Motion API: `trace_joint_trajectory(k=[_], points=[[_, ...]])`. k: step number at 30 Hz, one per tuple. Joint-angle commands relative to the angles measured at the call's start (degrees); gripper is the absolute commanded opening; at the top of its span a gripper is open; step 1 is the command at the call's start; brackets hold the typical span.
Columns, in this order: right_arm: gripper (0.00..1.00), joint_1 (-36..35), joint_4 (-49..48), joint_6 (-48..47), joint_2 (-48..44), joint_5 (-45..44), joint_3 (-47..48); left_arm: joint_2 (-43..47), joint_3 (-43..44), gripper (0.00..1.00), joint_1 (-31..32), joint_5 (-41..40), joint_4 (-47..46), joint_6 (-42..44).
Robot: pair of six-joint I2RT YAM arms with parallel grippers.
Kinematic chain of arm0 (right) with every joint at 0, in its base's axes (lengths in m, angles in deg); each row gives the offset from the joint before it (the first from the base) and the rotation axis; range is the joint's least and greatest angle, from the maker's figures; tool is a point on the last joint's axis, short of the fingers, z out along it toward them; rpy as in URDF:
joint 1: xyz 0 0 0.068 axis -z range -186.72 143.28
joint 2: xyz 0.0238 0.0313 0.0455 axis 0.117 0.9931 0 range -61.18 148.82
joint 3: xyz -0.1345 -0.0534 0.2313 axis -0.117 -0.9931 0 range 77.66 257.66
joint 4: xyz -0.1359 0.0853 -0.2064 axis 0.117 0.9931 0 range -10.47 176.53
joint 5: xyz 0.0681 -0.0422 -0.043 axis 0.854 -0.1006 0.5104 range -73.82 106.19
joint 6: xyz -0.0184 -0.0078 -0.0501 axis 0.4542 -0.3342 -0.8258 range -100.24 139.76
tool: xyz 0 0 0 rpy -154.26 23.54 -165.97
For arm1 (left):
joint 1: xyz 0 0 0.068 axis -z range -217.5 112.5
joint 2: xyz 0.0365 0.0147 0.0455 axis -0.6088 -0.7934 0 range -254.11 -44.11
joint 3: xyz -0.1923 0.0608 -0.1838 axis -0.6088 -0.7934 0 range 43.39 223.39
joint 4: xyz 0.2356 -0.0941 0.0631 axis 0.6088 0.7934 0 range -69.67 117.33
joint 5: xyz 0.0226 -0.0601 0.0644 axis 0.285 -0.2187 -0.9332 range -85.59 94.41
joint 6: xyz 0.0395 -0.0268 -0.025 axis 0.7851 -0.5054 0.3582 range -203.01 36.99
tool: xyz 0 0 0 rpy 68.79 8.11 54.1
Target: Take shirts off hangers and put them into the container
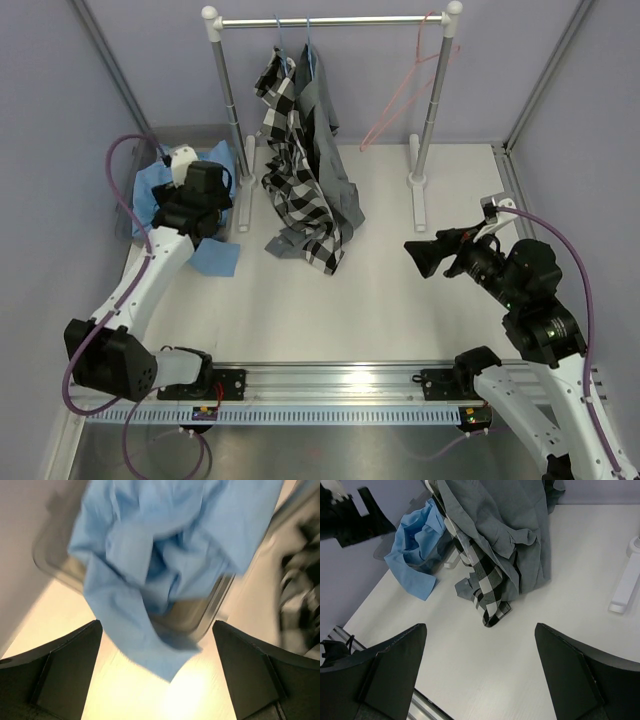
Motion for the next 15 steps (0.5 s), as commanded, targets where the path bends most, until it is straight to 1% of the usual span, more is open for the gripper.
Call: trace_joint_trajectory(k=[1,2,4,6,8,15], points=[[0.99,-1.3,-3.0,0.6,-0.8,2.0,-0.4,1.7,-4.6,0.99,2.7,-3.9,3.5,-7.9],[1.0,-1.4,-3.0,0.6,-0.8,2.0,-0.4,2.2,-7.2,0.99,2.9,-3.1,3.7,-10.7],[0.99,-1.8,-3.1,0.6,-0.8,2.1,-0.4,2.6,-9.5,0.99,3.6,-1.8,3.6,-14.7],[0.99,-1.9,-3.1,0.6,-1.1,2.1,-0.4,1.8,-11.8,0.99,4.9,-1.7,3.5,-16.7],[0.99,-2.0,-3.0,0.6,-1.1,2.0,-0.5,-1.0,-12.4,0.98,5.4,-1.6,3.4,-18.9],[0.99,-2.7,-3.0,0.2,-1.3,1.4,-0.6,-10.6,-11.5,0.97,7.1,-0.3,3.0,-21.6]])
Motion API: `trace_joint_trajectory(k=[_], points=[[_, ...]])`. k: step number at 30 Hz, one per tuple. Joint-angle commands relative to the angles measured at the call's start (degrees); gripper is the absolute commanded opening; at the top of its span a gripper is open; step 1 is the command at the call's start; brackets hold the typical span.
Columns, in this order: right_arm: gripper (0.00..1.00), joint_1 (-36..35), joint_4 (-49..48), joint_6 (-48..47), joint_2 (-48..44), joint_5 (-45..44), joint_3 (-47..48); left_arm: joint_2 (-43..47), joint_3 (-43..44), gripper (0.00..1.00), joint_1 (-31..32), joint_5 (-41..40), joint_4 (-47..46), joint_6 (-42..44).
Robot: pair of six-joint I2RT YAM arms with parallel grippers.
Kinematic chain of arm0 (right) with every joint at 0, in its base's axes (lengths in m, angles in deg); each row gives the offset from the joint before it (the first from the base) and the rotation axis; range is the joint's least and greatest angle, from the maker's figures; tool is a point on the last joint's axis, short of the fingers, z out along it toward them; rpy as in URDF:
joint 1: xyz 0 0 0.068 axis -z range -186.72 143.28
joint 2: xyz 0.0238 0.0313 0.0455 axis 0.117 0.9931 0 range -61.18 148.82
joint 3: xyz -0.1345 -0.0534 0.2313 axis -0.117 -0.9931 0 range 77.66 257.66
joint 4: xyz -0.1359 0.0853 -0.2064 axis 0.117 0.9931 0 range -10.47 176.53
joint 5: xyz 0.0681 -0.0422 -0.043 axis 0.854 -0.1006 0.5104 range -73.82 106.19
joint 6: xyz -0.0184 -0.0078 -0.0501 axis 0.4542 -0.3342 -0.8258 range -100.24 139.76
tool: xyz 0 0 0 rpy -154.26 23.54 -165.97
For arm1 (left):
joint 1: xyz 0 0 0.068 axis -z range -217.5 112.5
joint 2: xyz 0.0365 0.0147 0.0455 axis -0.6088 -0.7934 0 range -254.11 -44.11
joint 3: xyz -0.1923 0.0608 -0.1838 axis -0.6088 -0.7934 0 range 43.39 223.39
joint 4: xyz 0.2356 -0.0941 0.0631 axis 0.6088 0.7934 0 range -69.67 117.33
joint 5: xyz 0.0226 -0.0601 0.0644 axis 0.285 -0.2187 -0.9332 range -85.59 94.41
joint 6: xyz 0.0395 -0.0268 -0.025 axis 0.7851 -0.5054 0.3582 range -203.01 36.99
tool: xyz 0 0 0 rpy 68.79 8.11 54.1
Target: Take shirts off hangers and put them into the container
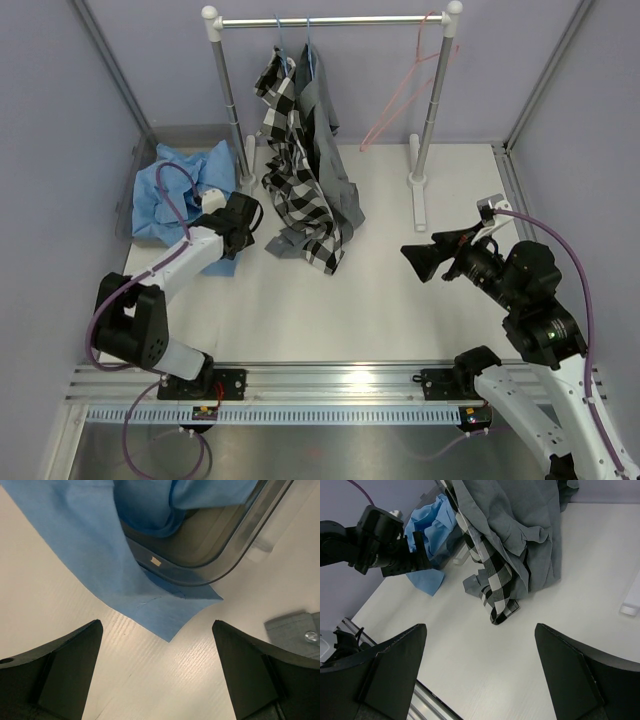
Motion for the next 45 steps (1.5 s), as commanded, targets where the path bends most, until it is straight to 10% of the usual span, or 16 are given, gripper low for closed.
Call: trace_joint_trajectory(k=[1,33,45], points=[[1.0,-0.9,-2.8,0.0,-0.7,0.3,-0.3,-3.3,1.2,0.97,1.3,-0.9,-2.0,-5.0],[0.99,-6.3,-1.4,-1.9,-2.6,-0.9,0.4,-15.2,7.0,0.92,-0.1,-9.5,-1.5,-14.4],[0.99,-6.8,-1.6,-1.9,-2.0,-0.9,0.4,-15.8,4.6,0.62,-2.1,-8.9,-1.5,-12.7]])
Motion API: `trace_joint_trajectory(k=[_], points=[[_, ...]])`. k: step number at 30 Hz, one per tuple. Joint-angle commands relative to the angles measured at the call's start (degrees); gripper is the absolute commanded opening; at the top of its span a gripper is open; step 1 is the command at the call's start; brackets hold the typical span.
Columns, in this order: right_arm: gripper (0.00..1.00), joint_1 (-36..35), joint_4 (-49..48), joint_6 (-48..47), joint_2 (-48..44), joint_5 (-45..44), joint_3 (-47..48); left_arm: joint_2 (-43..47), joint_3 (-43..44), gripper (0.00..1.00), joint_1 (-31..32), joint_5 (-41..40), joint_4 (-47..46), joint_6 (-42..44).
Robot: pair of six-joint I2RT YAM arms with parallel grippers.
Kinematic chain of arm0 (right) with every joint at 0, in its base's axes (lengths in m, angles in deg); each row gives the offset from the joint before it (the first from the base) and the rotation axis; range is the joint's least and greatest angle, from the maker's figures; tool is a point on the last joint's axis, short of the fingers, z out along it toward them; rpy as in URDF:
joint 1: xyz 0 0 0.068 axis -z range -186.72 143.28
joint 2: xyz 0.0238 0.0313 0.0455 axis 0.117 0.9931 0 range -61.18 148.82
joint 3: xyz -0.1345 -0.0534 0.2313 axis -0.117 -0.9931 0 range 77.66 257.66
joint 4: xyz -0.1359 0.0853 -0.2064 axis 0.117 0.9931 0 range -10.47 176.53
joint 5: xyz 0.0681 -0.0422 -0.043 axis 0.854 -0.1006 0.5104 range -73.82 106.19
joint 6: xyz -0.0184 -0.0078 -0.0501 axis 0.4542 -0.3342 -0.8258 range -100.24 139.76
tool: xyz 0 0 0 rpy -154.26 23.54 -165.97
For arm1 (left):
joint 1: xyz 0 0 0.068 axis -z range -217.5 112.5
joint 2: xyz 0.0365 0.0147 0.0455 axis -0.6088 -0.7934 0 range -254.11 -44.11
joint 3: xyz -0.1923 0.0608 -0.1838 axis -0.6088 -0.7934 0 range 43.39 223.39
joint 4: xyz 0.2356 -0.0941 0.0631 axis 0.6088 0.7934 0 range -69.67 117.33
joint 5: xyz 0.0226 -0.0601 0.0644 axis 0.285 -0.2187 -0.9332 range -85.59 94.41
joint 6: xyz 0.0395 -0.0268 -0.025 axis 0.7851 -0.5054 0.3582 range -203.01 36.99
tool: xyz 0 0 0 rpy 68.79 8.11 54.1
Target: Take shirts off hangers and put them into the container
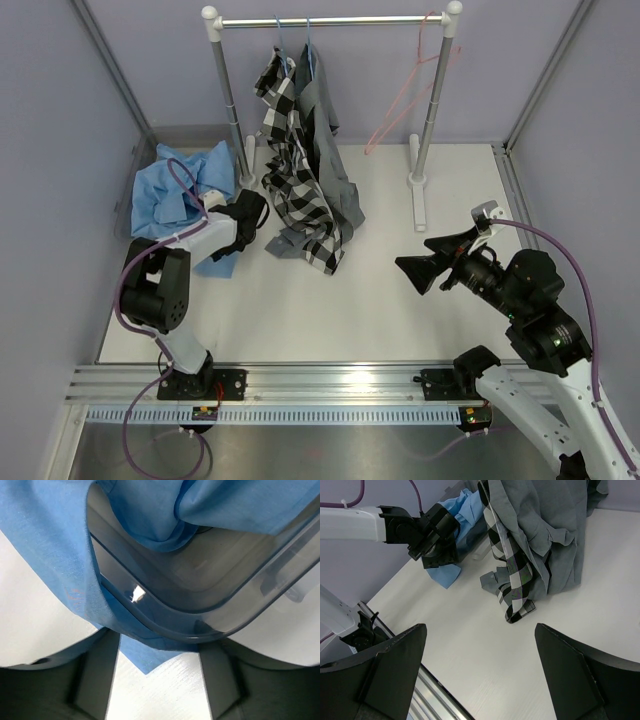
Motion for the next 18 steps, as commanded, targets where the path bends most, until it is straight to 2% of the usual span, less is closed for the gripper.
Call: trace_joint_trajectory(k=[1,2,5,6,9,13,18], points=[[0.99,-0.8,-1.2,-0.9,0.2,-0.6,0.6,0.4,-0.8,0.58,-0.4,-3.5,-1.5,-1.0],[1.0,-0.8,-1.2,-0.9,0.3,-0.6,0.6,1.2,-1.2,0.48,-0.5,-3.5,-1.5,-0.9],[0.99,-0.9,-1.2,-0.9,0.6,-0.5,0.7,2.3,-2.4,0.31,-0.9,-3.2,-1.5,0.0],[0.99,-0.8,-1.2,-0.9,0.7,-0.4,0.7,3.0,-2.7,0.23,-1.0,-2.8,-1.5,0.7],[0.99,-0.9,-1.2,-0.8,1.0,-0.4,0.9,5.1,-3.7,0.08,-1.1,-2.6,-0.8,2.2],[0.99,-0.9,-1.2,-0.8,1.0,-0.3,0.8,7.9,-4.2,0.0,-1.2,-1.9,0.3,4.4],[1.0,-0.9,-1.1,-0.8,1.0,-0.2,1.0,11.6,-2.9,0.0,-1.2,-0.4,3.4,8.4]])
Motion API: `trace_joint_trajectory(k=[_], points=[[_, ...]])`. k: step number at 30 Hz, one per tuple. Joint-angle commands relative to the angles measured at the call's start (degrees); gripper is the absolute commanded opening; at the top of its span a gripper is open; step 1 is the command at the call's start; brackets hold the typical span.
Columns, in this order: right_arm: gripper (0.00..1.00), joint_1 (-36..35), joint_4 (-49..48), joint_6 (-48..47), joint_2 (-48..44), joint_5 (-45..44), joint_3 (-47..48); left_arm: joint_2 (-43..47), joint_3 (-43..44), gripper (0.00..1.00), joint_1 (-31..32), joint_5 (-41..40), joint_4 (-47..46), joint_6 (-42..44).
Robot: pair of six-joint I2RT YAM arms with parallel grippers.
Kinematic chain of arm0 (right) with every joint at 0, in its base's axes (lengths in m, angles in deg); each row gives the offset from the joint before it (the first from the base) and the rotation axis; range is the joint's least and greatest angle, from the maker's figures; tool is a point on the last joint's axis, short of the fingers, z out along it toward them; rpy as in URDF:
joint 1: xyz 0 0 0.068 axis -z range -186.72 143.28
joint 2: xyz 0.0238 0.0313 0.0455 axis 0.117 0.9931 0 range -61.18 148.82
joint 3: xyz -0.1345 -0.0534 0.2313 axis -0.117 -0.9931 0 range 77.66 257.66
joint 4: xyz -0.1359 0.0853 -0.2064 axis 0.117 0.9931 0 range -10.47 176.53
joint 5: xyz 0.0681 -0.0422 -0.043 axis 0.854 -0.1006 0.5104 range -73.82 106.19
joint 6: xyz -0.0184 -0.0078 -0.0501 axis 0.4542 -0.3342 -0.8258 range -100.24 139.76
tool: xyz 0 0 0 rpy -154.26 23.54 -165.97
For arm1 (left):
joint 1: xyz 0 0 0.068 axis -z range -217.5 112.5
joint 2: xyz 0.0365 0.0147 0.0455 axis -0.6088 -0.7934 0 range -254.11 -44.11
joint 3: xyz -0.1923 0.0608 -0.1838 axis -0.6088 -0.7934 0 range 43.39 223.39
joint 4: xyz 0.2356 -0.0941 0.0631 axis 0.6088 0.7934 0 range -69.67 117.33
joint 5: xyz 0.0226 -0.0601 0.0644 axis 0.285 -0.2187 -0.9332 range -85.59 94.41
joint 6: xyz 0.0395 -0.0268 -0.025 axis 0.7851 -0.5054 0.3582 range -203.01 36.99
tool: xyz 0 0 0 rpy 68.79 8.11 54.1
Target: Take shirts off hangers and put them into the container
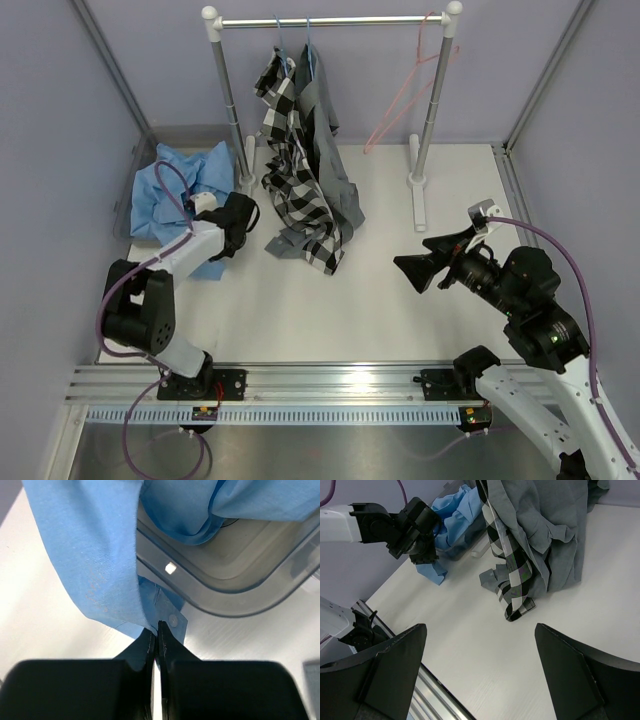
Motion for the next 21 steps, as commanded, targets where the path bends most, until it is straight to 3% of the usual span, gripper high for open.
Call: trace_joint_trajectory(k=[1,5,11,14,21], points=[[0.99,-0.9,-1.0,-0.8,0.0,-0.3,1.0,5.3,1.6,0.0,-0.2,-0.7,2.0,3.4],[0.99,-0.9,-1.1,-0.9,0.0,-0.5,1.0,9.1,5.5,0.0,-0.4,-2.1,3.4,8.1],[0.99,-0.8,-0.5,-0.9,0.4,-0.9,1.0,5.9,25.6,0.0,-4.4,-4.4,2.5,20.1],[1.0,-0.9,-0.1,-1.2,0.4,-2.0,1.2,0.3,34.2,0.0,-7.7,-2.1,-2.3,27.9],[0.99,-0.8,1.5,-1.8,2.2,-3.9,2.0,-16.0,45.2,0.0,-12.4,6.4,-10.6,35.4]])
